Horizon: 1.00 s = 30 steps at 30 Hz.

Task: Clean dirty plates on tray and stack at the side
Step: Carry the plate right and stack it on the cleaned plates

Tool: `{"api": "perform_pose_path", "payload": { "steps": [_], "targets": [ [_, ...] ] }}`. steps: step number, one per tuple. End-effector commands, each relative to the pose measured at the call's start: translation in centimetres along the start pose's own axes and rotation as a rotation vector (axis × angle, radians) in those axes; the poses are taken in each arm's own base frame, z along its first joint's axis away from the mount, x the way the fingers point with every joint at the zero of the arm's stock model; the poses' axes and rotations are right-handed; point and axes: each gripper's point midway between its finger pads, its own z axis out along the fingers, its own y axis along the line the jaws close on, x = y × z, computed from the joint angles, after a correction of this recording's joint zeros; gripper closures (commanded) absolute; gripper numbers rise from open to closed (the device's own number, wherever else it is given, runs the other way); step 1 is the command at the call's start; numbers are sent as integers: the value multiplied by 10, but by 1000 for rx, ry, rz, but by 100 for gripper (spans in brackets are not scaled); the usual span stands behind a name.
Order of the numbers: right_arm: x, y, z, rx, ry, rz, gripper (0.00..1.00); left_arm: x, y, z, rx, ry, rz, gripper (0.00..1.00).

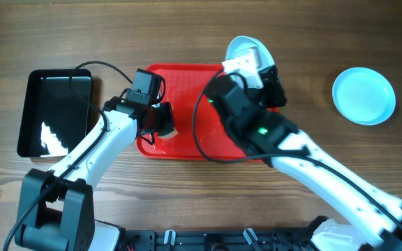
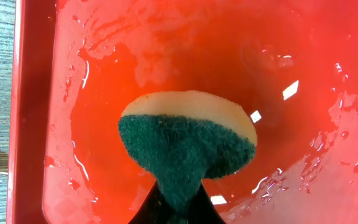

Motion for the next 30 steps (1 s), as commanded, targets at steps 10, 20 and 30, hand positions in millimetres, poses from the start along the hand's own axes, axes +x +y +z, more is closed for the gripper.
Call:
{"api": "perform_pose_path", "payload": {
  "steps": [10, 20, 30],
  "targets": [
    [62, -73, 74, -344, 294, 638, 96, 5, 1, 2, 3, 19, -1, 96],
    [176, -151, 149, -350, 522, 1023, 96, 5, 1, 2, 3, 19, -1, 96],
    [297, -167, 207, -211, 725, 1239, 96, 6, 2, 2, 1, 23, -2, 96]
  ]
}}
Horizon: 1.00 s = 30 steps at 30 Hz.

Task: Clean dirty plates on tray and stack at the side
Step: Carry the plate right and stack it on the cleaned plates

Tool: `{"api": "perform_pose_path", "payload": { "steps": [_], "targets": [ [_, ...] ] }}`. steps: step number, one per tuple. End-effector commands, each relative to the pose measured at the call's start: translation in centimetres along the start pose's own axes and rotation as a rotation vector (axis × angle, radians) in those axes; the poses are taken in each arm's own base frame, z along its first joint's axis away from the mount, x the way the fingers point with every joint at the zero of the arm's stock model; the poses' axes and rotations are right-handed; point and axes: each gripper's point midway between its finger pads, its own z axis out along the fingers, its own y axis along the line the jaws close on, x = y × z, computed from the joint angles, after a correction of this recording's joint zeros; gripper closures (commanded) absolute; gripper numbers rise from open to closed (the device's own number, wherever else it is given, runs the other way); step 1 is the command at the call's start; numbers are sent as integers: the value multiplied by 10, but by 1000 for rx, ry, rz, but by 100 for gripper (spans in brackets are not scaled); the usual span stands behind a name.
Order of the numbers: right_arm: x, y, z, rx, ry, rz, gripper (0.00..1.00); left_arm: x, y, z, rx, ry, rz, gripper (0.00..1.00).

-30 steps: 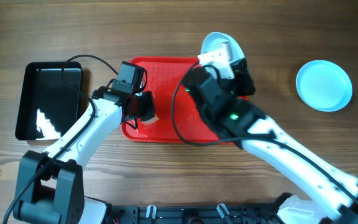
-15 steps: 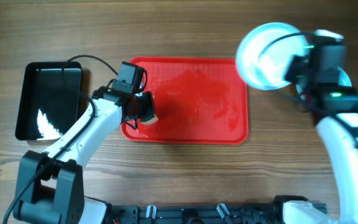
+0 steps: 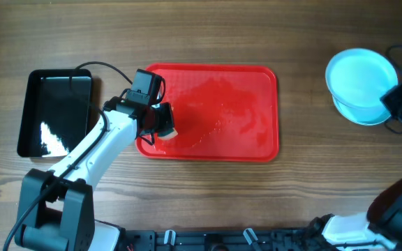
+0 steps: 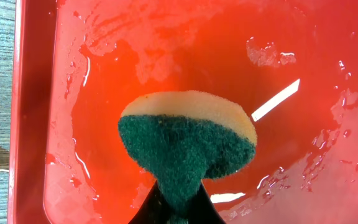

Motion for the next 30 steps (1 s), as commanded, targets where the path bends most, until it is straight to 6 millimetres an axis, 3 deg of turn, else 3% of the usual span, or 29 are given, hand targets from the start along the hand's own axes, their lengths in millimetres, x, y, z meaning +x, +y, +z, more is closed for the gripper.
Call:
{"api": "perform_pose_path", "payload": {
  "steps": [1, 5, 9, 21, 30],
  "targets": [
    [-4, -21, 23, -14, 24, 112, 96, 4, 1, 2, 5, 16, 0, 96],
    [-10, -49, 36, 18, 10, 162, 96, 4, 1, 2, 5, 16, -1, 96],
    [-18, -67, 36, 53, -20, 186, 96, 4, 0, 2, 6, 14, 0, 96],
    [-18, -58, 37, 30, -20, 169, 96, 1, -1, 2, 11, 4, 1, 96],
    [-5, -48, 51, 44, 22, 132, 96, 0, -2, 2, 13, -1, 2, 95]
  ]
}}
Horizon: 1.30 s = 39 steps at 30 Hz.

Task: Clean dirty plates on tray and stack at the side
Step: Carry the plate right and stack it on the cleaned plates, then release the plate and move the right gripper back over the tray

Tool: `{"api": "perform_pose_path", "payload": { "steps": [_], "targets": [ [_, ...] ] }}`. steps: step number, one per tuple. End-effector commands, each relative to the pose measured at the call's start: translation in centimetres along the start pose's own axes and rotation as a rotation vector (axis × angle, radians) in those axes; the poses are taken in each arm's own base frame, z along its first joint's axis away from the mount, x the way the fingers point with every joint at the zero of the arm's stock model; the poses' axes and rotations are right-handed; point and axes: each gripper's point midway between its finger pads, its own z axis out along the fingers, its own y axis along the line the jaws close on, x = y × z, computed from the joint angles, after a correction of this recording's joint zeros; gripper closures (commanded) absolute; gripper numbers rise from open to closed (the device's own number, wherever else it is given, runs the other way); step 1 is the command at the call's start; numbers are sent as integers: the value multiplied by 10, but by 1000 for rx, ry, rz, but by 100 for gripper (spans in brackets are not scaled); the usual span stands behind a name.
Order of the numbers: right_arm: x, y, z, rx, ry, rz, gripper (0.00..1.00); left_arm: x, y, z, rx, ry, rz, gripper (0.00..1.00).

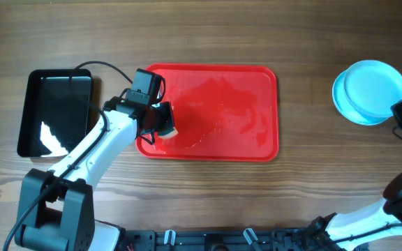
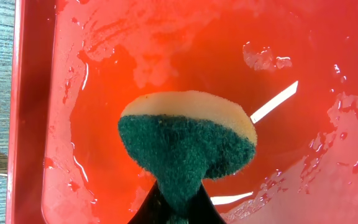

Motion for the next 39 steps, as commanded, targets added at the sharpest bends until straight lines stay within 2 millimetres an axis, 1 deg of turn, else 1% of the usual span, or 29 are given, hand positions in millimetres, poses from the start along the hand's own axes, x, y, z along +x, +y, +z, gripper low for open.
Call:
{"api": "perform_pose_path", "payload": {
  "steps": [1, 11, 13, 14, 17, 18, 22, 26, 28, 30, 32, 33, 34, 35, 36, 37, 39],
  "targets": [
    [3, -1, 8, 22, 15, -7, 96, 3, 0, 2, 8, 10, 0, 95],
    [8, -5, 8, 39, 31, -1, 95, 3, 0, 2, 8, 10, 0, 95],
    [7, -4, 8, 38, 31, -1, 82, 3, 0, 2, 8, 10, 0, 95],
    [7, -4, 8, 37, 30, 0, 79, 3, 0, 2, 8, 10, 0, 95],
    [8, -5, 8, 38, 31, 0, 59, 3, 0, 2, 8, 10, 0, 95],
    [8, -5, 8, 38, 32, 0, 55, 3, 0, 2, 8, 10, 0, 95],
    [10, 4, 7, -10, 47, -1, 55, 3, 0, 2, 8, 10, 0, 95],
    [10, 23, -2, -104, 57, -5, 53, 3, 0, 2, 8, 10, 0, 95],
    [8, 37, -14, -170, 50, -12, 51, 3, 0, 2, 8, 9, 0, 96],
    [6, 53, -32, -243, 44, -9, 49, 2, -1, 2, 10, 5, 1, 96],
    [7, 64, -47, -294, 52, 26, 47, 0, -2, 1, 15, -3, 2, 96],
    [9, 73, -56, -338, 63, 34, 46, -2, -3, 1, 19, -11, 3, 96],
    [12, 83, -65, -388, 79, 40, 46, -3, -3, -1, 21, -15, 4, 96],
    [21, 100, -80, -479, 118, 33, 41, -4, -5, -5, 27, -27, 28, 96],
    [28, 108, -86, -519, 147, 31, 39, -6, -5, -8, 30, -37, 42, 96],
    [35, 116, -92, -554, 181, 28, 34, -8, -6, -12, 35, -49, 56, 96],
    [55, 126, -95, -579, 256, 27, 32, -14, -4, -20, 37, -80, 50, 96]
  ]
}}
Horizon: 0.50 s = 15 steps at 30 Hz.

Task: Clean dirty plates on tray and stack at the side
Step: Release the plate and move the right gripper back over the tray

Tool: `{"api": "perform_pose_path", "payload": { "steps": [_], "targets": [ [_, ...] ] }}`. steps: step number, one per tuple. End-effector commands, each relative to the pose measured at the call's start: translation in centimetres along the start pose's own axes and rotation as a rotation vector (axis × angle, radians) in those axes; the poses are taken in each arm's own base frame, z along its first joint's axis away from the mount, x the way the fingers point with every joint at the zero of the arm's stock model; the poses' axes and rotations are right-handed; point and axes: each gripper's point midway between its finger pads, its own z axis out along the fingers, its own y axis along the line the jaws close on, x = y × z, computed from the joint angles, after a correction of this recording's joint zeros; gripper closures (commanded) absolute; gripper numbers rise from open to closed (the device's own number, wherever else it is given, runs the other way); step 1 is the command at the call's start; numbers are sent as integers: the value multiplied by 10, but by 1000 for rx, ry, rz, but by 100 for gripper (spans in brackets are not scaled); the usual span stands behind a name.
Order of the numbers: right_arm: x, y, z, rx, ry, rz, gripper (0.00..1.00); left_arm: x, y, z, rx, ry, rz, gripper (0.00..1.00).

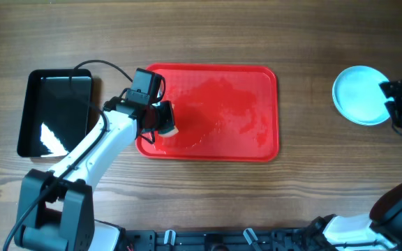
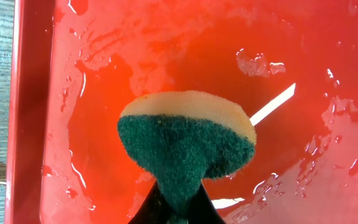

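The red tray lies mid-table, wet and bare of plates. My left gripper is shut on a sponge, green scouring side facing the camera with a yellow band on top, held over the tray's wet left part. In the overhead view the sponge shows at the tray's left end. At the far right the light blue plates sit as one round stack on the table. My right gripper is at the stack's right edge; whether its jaws are open or shut does not show.
A black rectangular tray lies at the left of the wooden table. A cable runs from it toward the left arm. The right arm's dark wrist reaches in from the right edge.
The upper blue plate, which sat offset to the upper right on the lower one, now lies in line with it. My right gripper has shifted slightly up and left. The left gripper and sponge are unchanged.
First my right gripper held a light plate over the tray's top right corner, with one blue plate alone at the right. Then that plate was over the blue one and the tray was bare. It then lay offset on it, and now sits aligned. The left gripper kept the sponge still throughout.
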Motion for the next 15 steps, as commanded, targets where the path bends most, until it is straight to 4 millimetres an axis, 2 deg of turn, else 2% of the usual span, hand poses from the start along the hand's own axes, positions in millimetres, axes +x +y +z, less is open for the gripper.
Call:
{"api": "perform_pose_path", "payload": {
  "steps": [1, 3, 5, 8, 11, 12, 15],
  "targets": [
    [40, 47, 0, -171, 163, -2, 31, -14, -1, -25, 31, -82, 27, 96],
    [56, 51, 6, -150, 208, -34, 31, -26, 8, -41, 21, -142, 1, 96],
    [76, 60, 15, -130, 262, -92, 30, -44, 30, -61, -30, -231, -51, 96],
    [106, 78, 27, -123, 332, -172, 30, -68, 80, -88, -153, -357, -157, 96],
    [139, 101, 39, -133, 399, -260, 29, -81, 130, -104, -236, -420, -278, 96],
    [150, 108, 42, -134, 417, -292, 27, -82, 142, -106, -250, -425, -308, 96],
    [186, 123, 53, -98, 464, -387, 9, -83, 189, -111, -308, -439, -424, 96]
  ]
}}
